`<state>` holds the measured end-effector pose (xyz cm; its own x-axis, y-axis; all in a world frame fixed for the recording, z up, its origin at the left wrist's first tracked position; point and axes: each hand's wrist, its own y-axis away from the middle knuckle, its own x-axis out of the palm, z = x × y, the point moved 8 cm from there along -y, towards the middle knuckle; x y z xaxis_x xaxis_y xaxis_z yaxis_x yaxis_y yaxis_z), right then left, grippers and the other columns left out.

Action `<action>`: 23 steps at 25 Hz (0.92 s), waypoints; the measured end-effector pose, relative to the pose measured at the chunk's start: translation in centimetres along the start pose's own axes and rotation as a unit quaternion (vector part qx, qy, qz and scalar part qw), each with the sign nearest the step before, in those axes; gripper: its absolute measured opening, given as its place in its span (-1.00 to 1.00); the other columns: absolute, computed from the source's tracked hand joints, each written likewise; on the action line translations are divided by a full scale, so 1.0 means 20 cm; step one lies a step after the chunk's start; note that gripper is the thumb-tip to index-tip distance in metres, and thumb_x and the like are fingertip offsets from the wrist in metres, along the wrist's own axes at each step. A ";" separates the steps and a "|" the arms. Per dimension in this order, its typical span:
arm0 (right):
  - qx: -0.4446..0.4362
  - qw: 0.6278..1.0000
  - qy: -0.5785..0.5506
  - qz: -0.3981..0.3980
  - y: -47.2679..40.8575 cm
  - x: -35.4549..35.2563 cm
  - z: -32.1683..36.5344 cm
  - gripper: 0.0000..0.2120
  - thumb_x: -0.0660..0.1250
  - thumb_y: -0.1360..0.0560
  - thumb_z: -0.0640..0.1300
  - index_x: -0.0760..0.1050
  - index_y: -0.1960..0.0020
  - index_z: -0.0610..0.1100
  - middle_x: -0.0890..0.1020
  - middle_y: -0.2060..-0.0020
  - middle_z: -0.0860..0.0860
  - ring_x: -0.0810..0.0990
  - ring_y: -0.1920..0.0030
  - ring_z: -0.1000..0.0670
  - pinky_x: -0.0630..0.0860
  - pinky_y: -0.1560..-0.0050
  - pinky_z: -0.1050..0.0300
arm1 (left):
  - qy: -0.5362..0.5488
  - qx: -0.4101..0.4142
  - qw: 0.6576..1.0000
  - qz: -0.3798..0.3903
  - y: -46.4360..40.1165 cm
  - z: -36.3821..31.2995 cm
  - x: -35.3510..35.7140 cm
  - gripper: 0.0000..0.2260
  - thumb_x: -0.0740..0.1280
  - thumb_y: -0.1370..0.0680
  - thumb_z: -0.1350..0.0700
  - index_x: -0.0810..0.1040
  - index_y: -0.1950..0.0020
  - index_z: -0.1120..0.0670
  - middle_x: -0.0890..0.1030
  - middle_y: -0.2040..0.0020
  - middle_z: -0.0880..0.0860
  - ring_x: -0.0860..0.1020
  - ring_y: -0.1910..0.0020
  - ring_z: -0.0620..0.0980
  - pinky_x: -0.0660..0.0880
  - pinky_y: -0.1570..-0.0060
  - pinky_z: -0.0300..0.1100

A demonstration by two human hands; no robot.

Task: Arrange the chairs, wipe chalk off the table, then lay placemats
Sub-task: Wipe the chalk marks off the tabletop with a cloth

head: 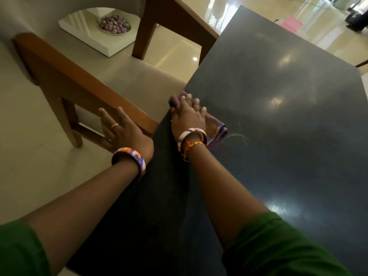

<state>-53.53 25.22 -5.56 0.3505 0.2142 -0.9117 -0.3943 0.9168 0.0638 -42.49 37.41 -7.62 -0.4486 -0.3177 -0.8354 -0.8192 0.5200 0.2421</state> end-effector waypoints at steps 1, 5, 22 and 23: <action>-0.038 0.999 -0.007 0.010 0.03 0.01 0.07 -0.55 0.04 -0.64 -0.08 0.11 -0.51 -0.08 0.09 -0.52 -0.04 -0.03 -0.53 -0.07 -0.19 -0.48 0.03 | -0.001 -0.041 0.998 0.037 0.02 0.08 0.02 -0.35 0.25 -0.52 0.23 -0.03 -0.52 0.12 -0.07 -0.52 0.20 0.05 -0.48 0.23 0.10 -0.39 0.14; -0.101 0.992 -0.040 0.057 0.19 0.04 0.16 -0.60 0.04 -0.65 -0.12 0.20 -0.48 -0.04 0.24 -0.48 -0.06 0.11 -0.49 -0.13 0.07 -0.45 -0.02 | 0.027 -0.064 0.986 0.150 0.05 0.22 0.09 -0.72 0.13 -0.60 0.18 0.42 -0.25 0.30 0.46 -0.19 0.28 0.46 -0.13 0.23 0.36 0.00 -0.02; -0.034 0.990 0.126 0.046 0.54 -0.18 -0.37 -0.47 0.06 -0.55 -0.37 0.15 -0.50 -0.12 0.16 -0.50 -0.07 0.13 -0.50 -0.07 0.04 -0.47 0.08 | -0.016 0.024 0.976 0.215 0.10 0.07 0.14 -0.26 -0.19 -0.58 -0.25 0.51 -0.15 0.32 0.55 -0.11 0.30 0.51 -0.11 0.24 0.40 -0.11 0.02; -0.038 0.988 0.142 0.034 0.47 -0.22 -0.38 -0.48 0.05 -0.56 -0.38 0.16 -0.50 -0.15 0.18 -0.50 -0.09 0.15 -0.49 -0.08 0.05 -0.47 0.07 | -0.013 0.020 0.976 0.215 0.10 0.07 0.14 -0.26 -0.18 -0.57 -0.25 0.52 -0.15 0.32 0.55 -0.10 0.31 0.51 -0.10 0.25 0.41 -0.10 0.03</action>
<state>-65.27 30.30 -4.14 0.0718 0.1617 -0.9842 -0.4758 0.8728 0.1086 -44.78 38.65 -10.15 -0.7382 -0.0436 -0.6732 -0.5424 0.6317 0.5539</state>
